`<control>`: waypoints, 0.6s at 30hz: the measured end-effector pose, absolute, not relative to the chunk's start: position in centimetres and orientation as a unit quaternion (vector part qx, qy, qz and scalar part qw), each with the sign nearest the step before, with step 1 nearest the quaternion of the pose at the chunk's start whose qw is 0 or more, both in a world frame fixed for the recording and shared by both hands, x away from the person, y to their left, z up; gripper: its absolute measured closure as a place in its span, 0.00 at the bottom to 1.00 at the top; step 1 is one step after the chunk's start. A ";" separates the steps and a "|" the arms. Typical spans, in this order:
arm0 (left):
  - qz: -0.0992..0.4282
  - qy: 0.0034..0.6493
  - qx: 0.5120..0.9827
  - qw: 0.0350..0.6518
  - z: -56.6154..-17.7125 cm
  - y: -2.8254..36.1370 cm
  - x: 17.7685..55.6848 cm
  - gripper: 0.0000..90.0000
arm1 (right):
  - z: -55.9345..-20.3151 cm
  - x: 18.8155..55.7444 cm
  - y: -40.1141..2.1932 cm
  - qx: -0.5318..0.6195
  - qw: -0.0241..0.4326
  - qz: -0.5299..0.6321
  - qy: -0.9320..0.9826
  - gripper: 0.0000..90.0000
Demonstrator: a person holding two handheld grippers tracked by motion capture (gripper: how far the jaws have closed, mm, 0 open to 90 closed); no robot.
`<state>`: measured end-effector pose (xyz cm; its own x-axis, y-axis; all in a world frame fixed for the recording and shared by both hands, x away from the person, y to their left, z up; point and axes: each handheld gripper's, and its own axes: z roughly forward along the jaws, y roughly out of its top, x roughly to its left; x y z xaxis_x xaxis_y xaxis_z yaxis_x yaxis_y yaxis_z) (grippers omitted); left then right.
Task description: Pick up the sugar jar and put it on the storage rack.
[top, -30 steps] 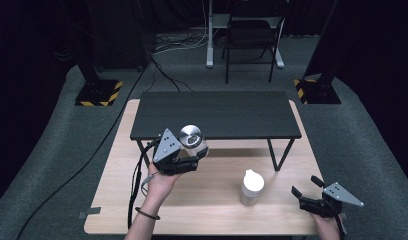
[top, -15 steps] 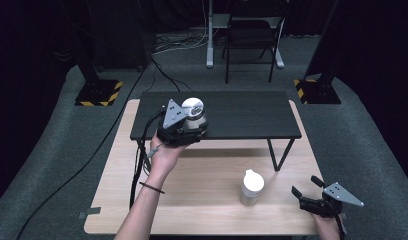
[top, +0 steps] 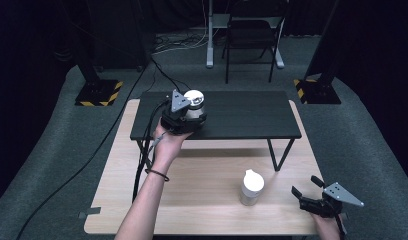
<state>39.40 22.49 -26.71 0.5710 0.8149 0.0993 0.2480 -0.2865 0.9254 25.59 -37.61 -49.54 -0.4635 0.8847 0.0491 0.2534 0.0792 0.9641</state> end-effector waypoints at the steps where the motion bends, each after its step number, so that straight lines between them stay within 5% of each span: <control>1: 0.294 0.358 0.745 0.480 -26.7 22.5 39.5 0.34 | -49.5 25.6 -37.6 0.424 0.298 0.530 0.671 0.09; 18: 0.296 0.356 0.737 0.494 -27.4 24.7 37.6 0.18 | -49.5 25.6 -37.6 0.423 0.299 0.529 0.672 0.09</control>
<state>37.56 24.69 -27.45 0.5720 0.8159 0.0845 0.2321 -0.2598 0.9374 25.57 -37.56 -49.52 -0.4634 0.8850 0.0464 0.2533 0.0821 0.9639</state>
